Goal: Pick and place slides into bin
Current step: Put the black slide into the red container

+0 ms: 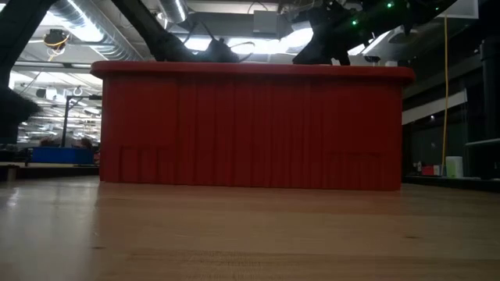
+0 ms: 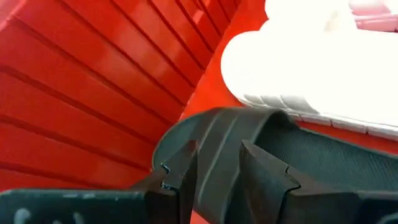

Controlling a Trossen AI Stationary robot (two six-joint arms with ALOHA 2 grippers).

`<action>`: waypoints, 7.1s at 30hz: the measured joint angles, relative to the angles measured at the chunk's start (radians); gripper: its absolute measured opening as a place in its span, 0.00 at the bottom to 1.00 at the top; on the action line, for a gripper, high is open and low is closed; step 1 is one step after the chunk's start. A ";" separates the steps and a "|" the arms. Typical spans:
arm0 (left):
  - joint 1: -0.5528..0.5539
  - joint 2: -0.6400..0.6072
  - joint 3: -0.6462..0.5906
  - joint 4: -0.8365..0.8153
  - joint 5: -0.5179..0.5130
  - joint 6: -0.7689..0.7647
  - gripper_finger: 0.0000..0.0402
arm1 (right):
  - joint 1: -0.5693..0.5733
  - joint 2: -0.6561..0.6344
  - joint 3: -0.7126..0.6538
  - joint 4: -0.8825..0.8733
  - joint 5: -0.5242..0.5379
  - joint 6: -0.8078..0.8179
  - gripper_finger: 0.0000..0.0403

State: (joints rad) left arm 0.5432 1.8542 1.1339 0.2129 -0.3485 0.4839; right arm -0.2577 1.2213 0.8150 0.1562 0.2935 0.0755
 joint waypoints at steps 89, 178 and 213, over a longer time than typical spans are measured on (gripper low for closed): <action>-1.440 -0.284 0.237 -1.312 -0.163 -1.473 0.00 | 0.867 0.140 0.000 0.006 0.369 -0.024 0.01; -1.395 0.238 0.499 -1.671 -0.162 -1.598 0.03 | 0.867 0.141 0.000 -0.030 0.368 0.051 0.01; -1.461 0.083 0.708 -1.784 -0.627 -1.399 0.01 | 0.867 0.141 0.000 -0.055 0.367 0.050 0.01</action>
State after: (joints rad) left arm -0.9175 1.9368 1.8420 -1.5711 -0.9757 -0.9148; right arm 0.6098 1.3621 0.8150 0.1011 0.6609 0.1255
